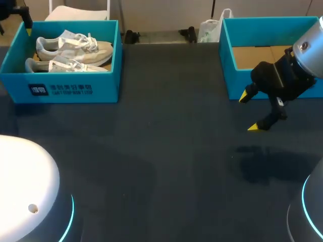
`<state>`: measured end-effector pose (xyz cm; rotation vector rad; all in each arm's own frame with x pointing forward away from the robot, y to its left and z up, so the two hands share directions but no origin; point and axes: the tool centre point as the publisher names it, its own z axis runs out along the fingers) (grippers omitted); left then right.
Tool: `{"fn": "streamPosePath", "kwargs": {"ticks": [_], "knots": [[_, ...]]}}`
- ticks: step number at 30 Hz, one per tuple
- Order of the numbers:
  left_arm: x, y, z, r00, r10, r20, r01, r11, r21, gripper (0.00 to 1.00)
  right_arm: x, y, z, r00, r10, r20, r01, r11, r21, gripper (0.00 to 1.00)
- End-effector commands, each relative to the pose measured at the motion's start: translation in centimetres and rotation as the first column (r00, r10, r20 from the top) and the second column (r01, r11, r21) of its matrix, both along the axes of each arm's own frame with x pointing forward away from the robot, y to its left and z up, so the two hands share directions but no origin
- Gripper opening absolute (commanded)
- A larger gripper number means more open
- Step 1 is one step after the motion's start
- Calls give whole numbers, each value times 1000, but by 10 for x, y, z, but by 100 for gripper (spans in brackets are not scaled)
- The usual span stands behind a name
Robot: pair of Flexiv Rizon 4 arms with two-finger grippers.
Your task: Take the shoe out of the shoebox, open the shoe tongue, remove and reinsert the insole, then place the shoe into the shoebox
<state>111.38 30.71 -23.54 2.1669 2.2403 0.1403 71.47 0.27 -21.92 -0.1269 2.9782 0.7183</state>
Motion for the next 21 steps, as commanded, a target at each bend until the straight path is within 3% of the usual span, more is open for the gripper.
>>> {"fn": "streamPosePath", "kwargs": {"ticks": [1,10,21], "knots": [[-4,0,0,1000,0,11,0,1000,2,100,0,1,-1,1000,-2,1,2,1000,-2,100],[-49,1,-8,995,-94,-41,93,995,-25,100,0,1,-1,1000,-2,1,2,1000,-2,100],[-69,-14,-36,989,-143,-25,142,989,-36,100,0,1,-1,1000,-2,1,2,1000,-2,100]]}}
